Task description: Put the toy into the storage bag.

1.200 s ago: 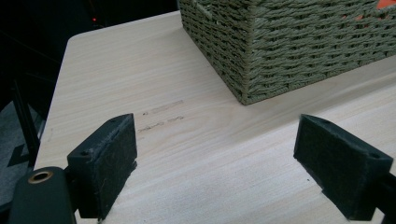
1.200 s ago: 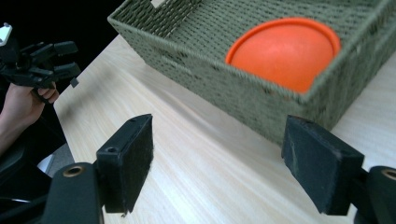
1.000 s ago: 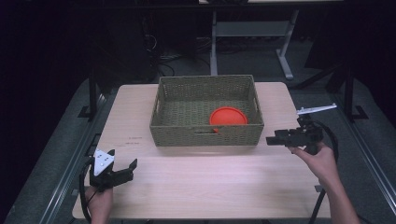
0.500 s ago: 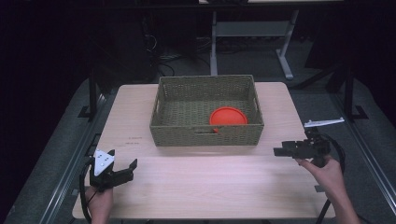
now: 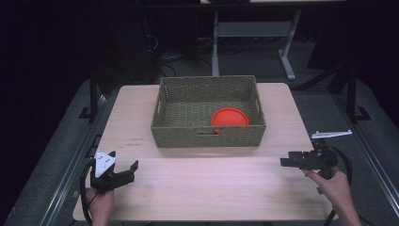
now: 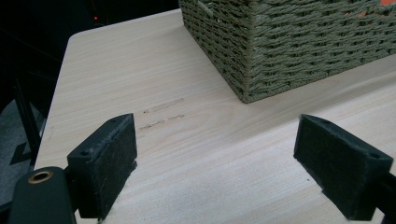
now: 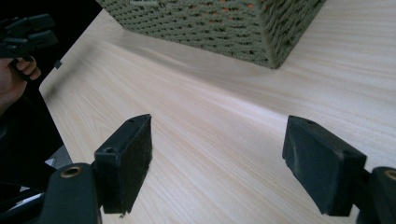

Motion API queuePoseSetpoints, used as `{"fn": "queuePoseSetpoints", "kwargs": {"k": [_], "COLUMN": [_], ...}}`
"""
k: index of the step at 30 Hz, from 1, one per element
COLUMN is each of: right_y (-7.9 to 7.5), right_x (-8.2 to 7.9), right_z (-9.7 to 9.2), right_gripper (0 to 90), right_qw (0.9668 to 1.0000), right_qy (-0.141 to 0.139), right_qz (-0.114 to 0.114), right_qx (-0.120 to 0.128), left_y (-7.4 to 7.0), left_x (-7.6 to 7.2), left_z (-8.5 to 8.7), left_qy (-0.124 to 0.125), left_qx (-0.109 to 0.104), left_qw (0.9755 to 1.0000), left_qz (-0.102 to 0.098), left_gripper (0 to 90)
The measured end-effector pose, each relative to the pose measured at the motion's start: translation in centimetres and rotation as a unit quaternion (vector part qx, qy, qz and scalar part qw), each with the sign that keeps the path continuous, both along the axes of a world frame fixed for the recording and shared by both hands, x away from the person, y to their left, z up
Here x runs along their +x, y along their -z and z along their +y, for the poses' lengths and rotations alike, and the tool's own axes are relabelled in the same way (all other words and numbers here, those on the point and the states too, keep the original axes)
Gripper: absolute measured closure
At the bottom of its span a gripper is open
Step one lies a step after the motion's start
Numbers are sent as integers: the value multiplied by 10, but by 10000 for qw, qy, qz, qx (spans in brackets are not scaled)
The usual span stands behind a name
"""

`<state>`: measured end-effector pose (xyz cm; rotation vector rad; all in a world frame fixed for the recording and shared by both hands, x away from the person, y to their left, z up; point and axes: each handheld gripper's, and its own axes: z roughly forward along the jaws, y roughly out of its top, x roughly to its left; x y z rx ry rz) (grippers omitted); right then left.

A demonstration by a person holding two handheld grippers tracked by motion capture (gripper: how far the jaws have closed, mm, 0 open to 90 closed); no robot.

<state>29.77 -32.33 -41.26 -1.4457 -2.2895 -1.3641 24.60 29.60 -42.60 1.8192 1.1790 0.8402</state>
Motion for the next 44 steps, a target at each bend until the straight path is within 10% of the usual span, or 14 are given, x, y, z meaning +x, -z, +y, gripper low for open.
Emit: {"fn": "queuePoseSetpoints", "kwargs": {"k": [44], "right_y": [35], "right_x": [-63], "right_z": [-4], "right_gripper": [208], "right_qw": [9993], "right_qy": [229], "right_qz": [-305], "right_qx": [-39], "left_y": [1], "left_x": [0], "left_z": [-2], "left_qy": [41], "left_qx": [64], "left_qw": [10000], "left_qz": [8], "left_gripper": [128]}}
